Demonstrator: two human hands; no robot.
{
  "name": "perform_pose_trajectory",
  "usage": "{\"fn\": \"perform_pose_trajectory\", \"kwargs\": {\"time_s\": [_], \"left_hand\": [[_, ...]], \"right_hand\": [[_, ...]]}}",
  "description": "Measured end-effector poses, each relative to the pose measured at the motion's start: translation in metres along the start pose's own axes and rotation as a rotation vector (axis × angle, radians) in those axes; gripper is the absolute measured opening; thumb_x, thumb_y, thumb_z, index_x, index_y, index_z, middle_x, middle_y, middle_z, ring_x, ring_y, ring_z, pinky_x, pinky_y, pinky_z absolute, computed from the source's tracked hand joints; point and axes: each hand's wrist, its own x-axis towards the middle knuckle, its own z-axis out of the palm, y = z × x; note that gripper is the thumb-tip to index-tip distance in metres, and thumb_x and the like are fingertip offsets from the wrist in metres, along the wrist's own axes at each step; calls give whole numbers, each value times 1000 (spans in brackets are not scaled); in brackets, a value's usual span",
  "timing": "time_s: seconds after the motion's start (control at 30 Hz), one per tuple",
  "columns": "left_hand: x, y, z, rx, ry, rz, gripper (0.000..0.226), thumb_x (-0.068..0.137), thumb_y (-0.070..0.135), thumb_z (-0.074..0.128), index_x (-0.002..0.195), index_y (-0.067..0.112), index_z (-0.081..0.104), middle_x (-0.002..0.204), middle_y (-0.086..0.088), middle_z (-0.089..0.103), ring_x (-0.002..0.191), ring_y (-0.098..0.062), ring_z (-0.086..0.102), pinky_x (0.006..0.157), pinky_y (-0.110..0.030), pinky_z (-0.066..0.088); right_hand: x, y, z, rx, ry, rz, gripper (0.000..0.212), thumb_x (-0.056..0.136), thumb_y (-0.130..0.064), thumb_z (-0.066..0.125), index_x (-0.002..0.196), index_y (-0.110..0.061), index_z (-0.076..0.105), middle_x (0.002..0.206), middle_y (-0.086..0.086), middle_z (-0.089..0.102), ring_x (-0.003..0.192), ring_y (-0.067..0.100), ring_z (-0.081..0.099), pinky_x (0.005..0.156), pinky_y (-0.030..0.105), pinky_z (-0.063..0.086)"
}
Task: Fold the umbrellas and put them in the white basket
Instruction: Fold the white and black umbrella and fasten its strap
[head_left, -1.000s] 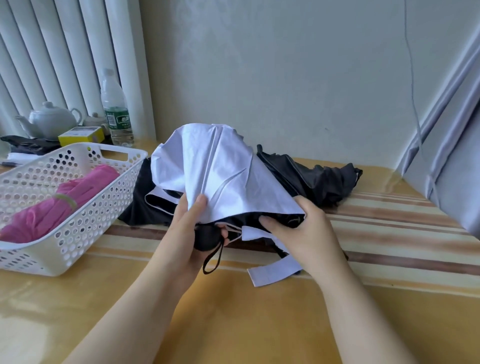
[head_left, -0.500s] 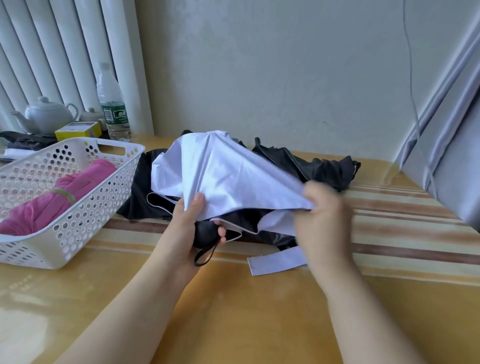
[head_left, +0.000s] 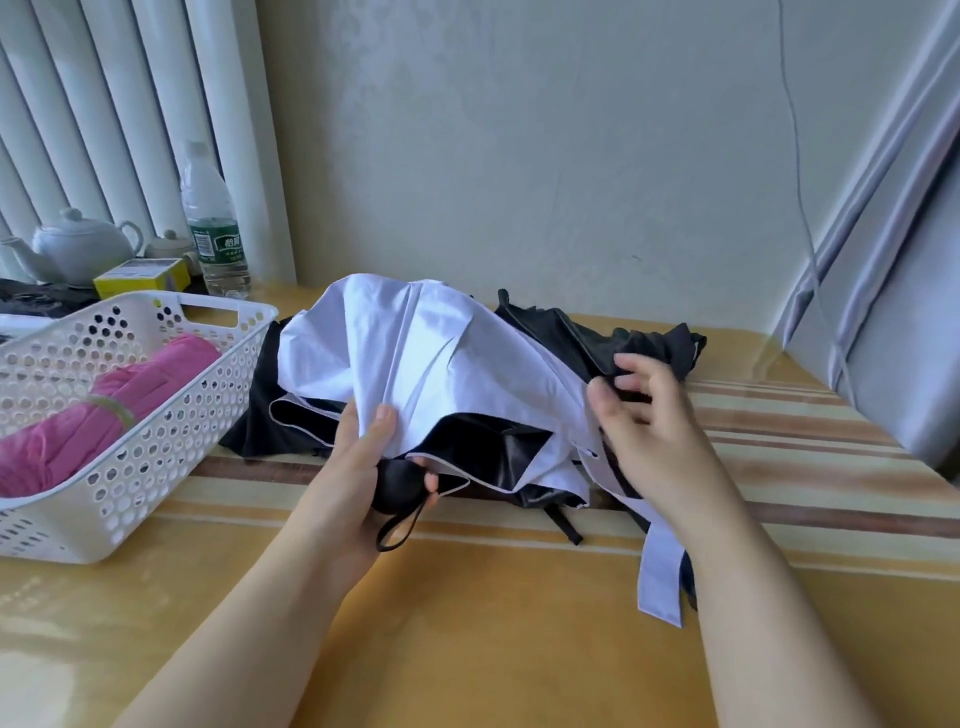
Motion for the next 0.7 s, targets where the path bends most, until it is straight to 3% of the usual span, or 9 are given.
{"fn": "perform_pose_trajectory", "kwargs": {"time_s": [0.1,0.2,0.3,0.37,0.43,0.5,0.6,0.63,0.7], "left_hand": [[-1,1,1,20,-33,16,26,99,30,47,123,33,54,70,-7,52,54,-21,48,52,-31,50],[-3,-1,3,66,-66,103,33,96,29,48,128,36,53,72,-8,55,56,-22,47,60,-35,53],[-2,-3,5,138,-35,207,36,95,28,52,131,35,51,87,-8,58,57,-22,48,62,-38,51],[0,-3,4,155,14,258,34,99,25,47,132,33,51,95,-6,59,58,-21,49,61,-37,50],[4,2,-1,80,96,268,34,103,20,39,133,32,48,98,-4,60,55,-18,49,59,-34,52],[5,8,-6,61,150,290,34,104,21,37,134,33,45,99,-1,60,53,-17,49,61,-34,55],[4,9,-6,155,137,352,31,103,22,39,128,38,49,99,2,60,58,-18,50,65,-38,55],[4,7,-5,199,125,371,31,103,23,41,127,40,50,101,1,61,61,-19,50,63,-37,54],[4,2,-5,281,119,400,33,101,26,45,130,40,49,102,0,61,67,-20,53,60,-32,53]], "right_hand": [[-2,4,4,-3,-107,-25,10,95,-37,55,102,-36,61,97,-23,64,90,-11,59,78,13,43],[0,4,4,69,-88,-69,16,95,-24,58,82,-25,67,71,-19,66,69,-2,59,68,13,45],[-3,-9,-6,783,-184,19,19,79,-35,61,68,-23,69,74,-7,68,67,9,62,57,23,48],[-4,-16,-19,1099,-236,3,34,84,-37,49,55,-24,61,84,-9,67,83,11,67,67,26,55],[-2,-17,-27,966,-158,0,42,87,-42,46,49,-25,53,90,-12,66,101,11,64,90,37,51],[0,-9,-25,698,-40,27,38,78,-56,49,61,-25,61,99,-8,68,104,15,65,95,46,49],[-4,-7,-10,473,-207,92,64,74,-78,39,110,-32,64,119,2,66,105,19,67,88,44,50],[-6,-10,-6,385,-292,89,64,76,-81,38,120,-38,60,119,2,67,105,20,67,89,43,50],[-10,-15,-3,301,-344,95,58,82,-77,35,120,-40,59,110,2,71,98,16,69,87,40,50]]}}
